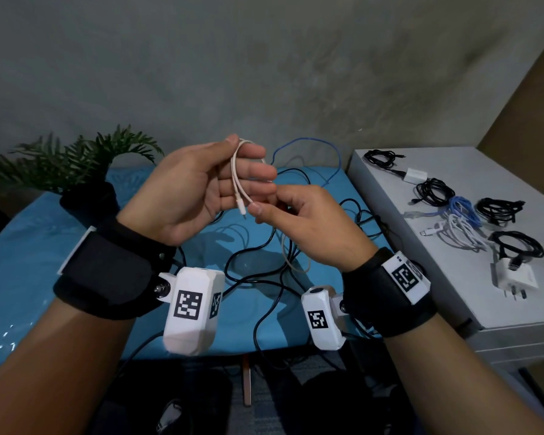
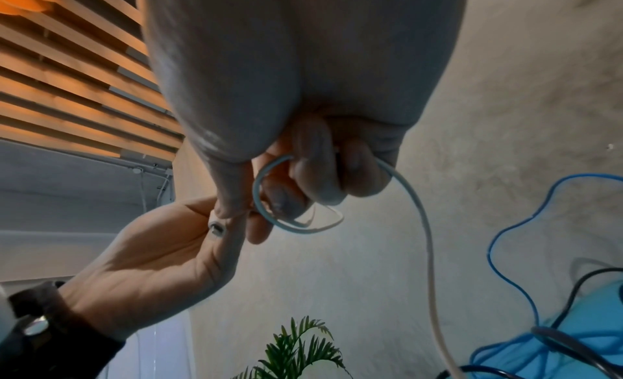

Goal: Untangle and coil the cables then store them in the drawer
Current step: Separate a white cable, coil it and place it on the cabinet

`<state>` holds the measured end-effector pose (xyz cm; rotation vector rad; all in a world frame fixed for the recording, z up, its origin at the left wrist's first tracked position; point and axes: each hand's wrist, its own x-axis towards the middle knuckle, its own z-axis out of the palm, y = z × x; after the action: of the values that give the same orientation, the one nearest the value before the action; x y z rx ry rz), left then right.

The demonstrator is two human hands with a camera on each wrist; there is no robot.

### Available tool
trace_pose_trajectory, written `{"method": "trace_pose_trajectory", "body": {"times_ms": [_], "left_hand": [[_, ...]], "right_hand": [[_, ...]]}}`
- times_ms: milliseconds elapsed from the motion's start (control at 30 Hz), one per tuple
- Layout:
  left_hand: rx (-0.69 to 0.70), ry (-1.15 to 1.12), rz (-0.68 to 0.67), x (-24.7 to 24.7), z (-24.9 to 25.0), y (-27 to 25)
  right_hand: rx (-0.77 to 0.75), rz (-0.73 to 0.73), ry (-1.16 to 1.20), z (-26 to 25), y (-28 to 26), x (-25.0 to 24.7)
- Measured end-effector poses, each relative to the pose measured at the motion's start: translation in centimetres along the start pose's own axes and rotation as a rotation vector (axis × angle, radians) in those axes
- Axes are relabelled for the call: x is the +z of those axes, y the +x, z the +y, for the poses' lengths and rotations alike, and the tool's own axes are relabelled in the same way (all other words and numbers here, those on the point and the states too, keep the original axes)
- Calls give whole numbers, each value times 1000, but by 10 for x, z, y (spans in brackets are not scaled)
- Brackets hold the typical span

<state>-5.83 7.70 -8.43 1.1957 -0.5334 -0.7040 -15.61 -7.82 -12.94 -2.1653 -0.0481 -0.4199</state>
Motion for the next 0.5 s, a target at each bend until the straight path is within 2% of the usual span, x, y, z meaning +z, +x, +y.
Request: {"method": "trace_pose_trajectory", "body": {"times_ms": [333,500], "left_hand": [[-46,5,-27,-5,-2,1],[-10,-132,-122,-3,-5,1]], "right_hand": [[30,-22,29,-1,1,0],[19,36,40,4,4,-2]]}}
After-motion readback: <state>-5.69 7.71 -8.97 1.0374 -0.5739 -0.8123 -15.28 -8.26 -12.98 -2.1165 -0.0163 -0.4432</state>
